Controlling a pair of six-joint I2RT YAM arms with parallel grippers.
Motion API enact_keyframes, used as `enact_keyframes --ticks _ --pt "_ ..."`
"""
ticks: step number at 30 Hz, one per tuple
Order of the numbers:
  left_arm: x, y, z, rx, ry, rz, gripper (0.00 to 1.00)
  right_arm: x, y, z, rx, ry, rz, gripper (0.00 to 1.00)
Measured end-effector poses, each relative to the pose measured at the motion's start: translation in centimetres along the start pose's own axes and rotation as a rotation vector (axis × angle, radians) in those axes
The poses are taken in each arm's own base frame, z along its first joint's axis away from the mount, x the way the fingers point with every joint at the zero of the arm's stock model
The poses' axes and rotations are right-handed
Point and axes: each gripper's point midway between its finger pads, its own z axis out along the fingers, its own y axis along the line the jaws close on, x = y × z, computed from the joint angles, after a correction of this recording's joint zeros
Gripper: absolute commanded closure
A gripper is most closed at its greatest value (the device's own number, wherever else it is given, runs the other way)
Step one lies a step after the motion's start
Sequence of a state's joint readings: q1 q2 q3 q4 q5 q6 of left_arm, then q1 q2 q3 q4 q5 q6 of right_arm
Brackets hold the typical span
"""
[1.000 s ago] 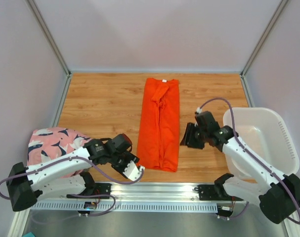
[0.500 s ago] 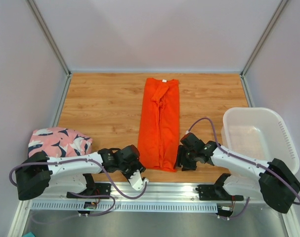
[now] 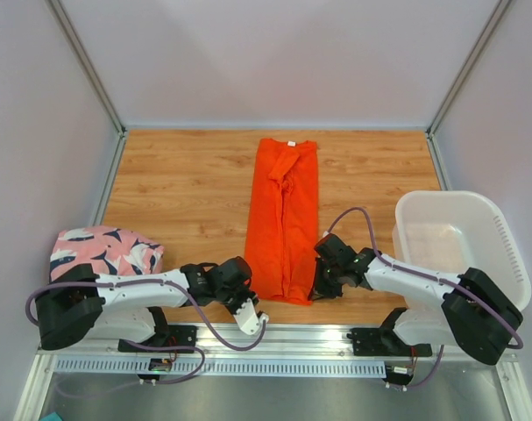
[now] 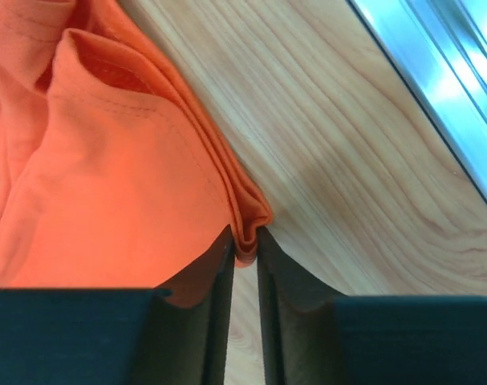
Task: Fold and stack the mixed laundry pile
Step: Fold the T-shirt.
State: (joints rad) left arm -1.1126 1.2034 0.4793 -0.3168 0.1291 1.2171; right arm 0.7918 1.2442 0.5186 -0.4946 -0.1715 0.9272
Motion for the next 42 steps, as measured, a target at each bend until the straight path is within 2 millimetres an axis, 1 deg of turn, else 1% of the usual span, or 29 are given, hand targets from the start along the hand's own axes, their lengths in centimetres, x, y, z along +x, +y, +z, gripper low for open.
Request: enact_keyframes --ticks 1,5,8,10,12,14,16,19,22,24,27,28,30,32,34,35,38,42 --pt "0.0 -0.2 0.1 0.007 0.0 -0.004 1.0 0.0 0.0 0.0 0.001 0.0 -0.003 1.0" --pt "-0.2 -0.3 0.2 0.016 -0.007 -0.047 1.0 -0.1 0.1 -0.2 0.003 0.001 -0.001 1.0" --pt "-0.4 0.5 -0.3 0.001 -0.004 -0.112 1.0 -0.4 0.6 -0.9 -0.006 -0.002 0.005 1.0" --pt "-0.6 1.7 -1.1 -0.014 -0.01 -0.185 1.0 -1.0 1.0 -1.6 -0.018 -0.011 0.015 1.0" --pt "-0.5 3.4 -2.3 -0.032 -0.028 -0.29 1.0 -2.0 1.8 -2.7 -0.032 -0.026 0.024 1.0" --pt "-0.1 5.3 -3.7 -0.062 -0.044 -0.385 1.0 -3.2 2.8 -3.7 -0.055 -0.043 0.027 1.0" --pt "0.6 7.2 -4.9 -0.085 -0.051 -0.484 1.0 -4.9 3.8 -4.8 -0.074 -0.063 0.033 1.0" --pt "2.2 9.8 -5.7 -0.104 -0.053 -0.612 1.0 -7.8 4.5 -5.7 -0.092 -0.09 0.052 1.0" --pt "4.9 12.2 -5.8 -0.1 -0.037 -0.764 1.0 -10.5 4.0 -5.3 -0.084 -0.088 0.096 1.0" --pt "6.6 14.0 -5.6 -0.106 -0.029 -0.836 1.0 -12.2 3.7 -5.0 -0.074 -0.084 0.121 1.0" --pt "9.4 17.0 -4.9 -0.119 -0.017 -0.93 1.0 -15.7 3.7 -4.9 -0.071 -0.112 0.143 1.0" --pt "10.2 17.6 -4.6 -0.118 -0.012 -0.954 1.0 -17.0 3.8 -4.9 -0.074 -0.123 0.149 1.0" --pt "11.4 18.3 -3.8 -0.115 -0.003 -0.991 1.0 -19.4 4.2 -4.9 -0.087 -0.151 0.148 1.0" --pt "12.6 18.5 -3.1 -0.107 0.008 -1.03 1.0 -21.5 4.2 -4.7 -0.09 -0.169 0.156 1.0" --pt "13.6 18.6 -2.4 -0.1 0.019 -1.06 1.0 -23.4 4.2 -4.3 -0.095 -0.184 0.158 1.0" --pt "14.2 18.6 -2.2 -0.1 0.024 -1.074 1.0 -24.0 4.1 -3.8 -0.091 -0.18 0.161 1.0" --pt "15.7 19.0 -1.6 -0.104 0.043 -1.11 1.0 -25.2 3.2 -2.4 -0.072 -0.163 0.18 1.0" --pt "17.4 19.2 -0.9 -0.12 0.061 -1.143 1.0 -25.4 1.8 -1.2 -0.044 -0.138 0.215 1.0"
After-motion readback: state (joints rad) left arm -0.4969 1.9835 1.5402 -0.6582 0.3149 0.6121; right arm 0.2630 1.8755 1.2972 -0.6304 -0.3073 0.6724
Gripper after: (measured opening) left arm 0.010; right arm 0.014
